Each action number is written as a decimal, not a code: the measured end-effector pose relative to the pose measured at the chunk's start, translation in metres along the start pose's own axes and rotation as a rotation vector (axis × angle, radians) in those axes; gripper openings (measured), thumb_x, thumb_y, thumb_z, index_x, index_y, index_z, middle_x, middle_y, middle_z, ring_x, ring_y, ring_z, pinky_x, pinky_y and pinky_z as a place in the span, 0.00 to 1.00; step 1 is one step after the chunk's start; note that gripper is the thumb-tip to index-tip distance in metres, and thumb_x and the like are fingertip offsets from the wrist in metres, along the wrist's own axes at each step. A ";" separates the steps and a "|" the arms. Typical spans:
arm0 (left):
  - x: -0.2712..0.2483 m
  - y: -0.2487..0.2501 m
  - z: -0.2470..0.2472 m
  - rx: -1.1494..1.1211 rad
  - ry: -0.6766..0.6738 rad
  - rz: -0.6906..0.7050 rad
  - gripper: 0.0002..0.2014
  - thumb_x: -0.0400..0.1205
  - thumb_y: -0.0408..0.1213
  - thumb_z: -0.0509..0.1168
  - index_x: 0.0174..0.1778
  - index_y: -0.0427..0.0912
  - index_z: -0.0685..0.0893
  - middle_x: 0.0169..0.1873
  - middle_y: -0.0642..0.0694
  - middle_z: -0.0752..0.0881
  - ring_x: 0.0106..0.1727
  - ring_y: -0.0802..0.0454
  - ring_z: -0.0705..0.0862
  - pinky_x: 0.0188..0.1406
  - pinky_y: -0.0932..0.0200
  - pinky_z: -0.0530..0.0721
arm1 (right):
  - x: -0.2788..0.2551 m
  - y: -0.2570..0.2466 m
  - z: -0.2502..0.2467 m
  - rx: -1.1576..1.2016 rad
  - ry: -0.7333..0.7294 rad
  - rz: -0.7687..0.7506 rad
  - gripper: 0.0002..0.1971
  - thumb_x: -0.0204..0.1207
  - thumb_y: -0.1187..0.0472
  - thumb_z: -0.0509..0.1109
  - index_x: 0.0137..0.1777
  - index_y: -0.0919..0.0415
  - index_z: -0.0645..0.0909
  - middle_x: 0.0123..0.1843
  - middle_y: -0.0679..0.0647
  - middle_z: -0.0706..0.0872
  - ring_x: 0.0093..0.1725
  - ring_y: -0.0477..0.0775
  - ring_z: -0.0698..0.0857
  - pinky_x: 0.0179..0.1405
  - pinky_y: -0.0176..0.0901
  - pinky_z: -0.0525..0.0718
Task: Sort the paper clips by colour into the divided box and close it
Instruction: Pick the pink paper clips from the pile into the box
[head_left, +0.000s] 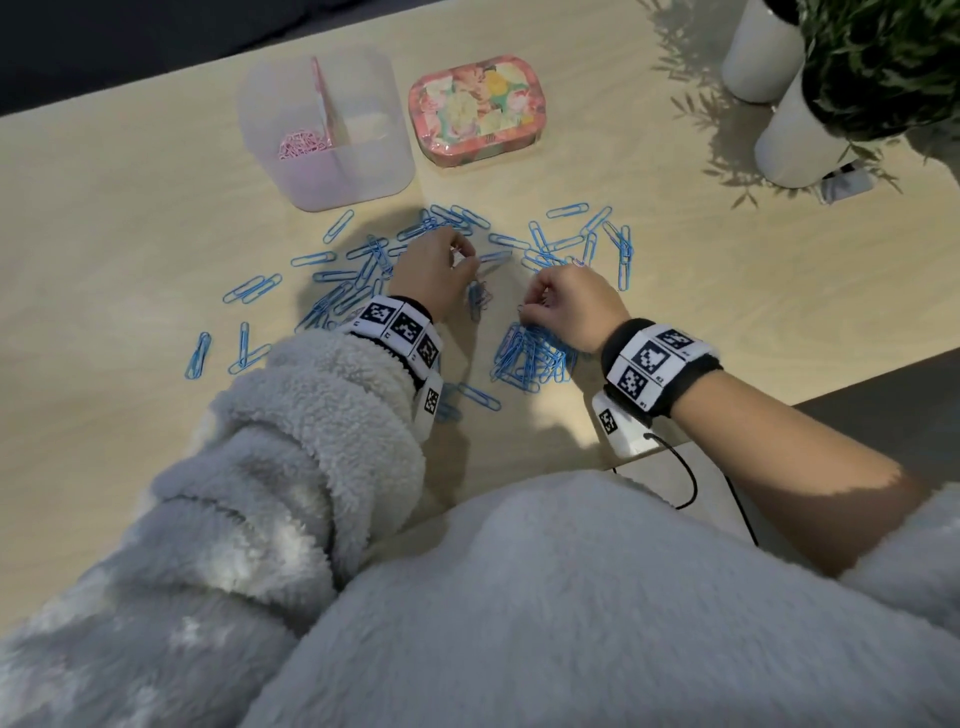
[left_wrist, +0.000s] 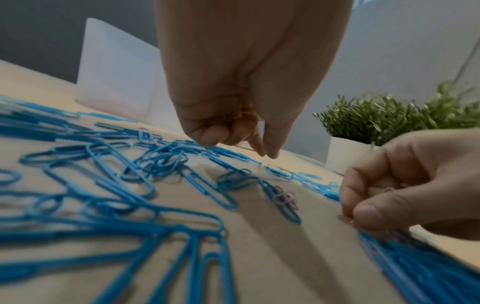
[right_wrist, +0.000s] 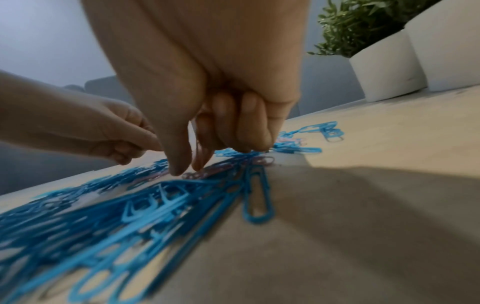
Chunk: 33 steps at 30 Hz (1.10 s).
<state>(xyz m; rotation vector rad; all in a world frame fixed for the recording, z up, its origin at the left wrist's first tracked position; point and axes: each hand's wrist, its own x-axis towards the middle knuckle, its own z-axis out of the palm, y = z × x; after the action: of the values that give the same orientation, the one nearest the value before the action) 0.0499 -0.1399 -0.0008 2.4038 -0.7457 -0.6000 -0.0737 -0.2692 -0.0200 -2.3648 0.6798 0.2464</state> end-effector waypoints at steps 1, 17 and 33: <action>0.000 0.000 -0.001 0.031 0.000 0.015 0.12 0.80 0.40 0.64 0.55 0.37 0.80 0.36 0.48 0.77 0.45 0.47 0.77 0.41 0.59 0.68 | 0.000 -0.002 0.001 -0.036 0.004 -0.008 0.04 0.70 0.56 0.72 0.39 0.55 0.83 0.38 0.50 0.83 0.43 0.52 0.78 0.45 0.44 0.76; -0.010 0.003 0.017 0.218 -0.195 0.069 0.09 0.80 0.34 0.62 0.54 0.35 0.80 0.57 0.36 0.82 0.59 0.37 0.80 0.56 0.48 0.77 | 0.011 0.012 -0.043 0.832 0.059 0.227 0.10 0.77 0.72 0.56 0.40 0.58 0.72 0.26 0.54 0.80 0.15 0.45 0.75 0.14 0.30 0.63; -0.005 0.002 0.002 -0.500 -0.146 -0.048 0.07 0.84 0.34 0.61 0.39 0.44 0.75 0.33 0.53 0.80 0.34 0.60 0.77 0.35 0.69 0.76 | 0.017 0.004 -0.028 -0.009 -0.144 -0.042 0.07 0.76 0.60 0.66 0.37 0.58 0.77 0.32 0.56 0.83 0.31 0.51 0.81 0.37 0.43 0.77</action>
<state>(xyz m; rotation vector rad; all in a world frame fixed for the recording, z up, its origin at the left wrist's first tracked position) 0.0444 -0.1386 -0.0001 1.9349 -0.5200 -0.8737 -0.0616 -0.2965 -0.0063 -2.3401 0.5615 0.3978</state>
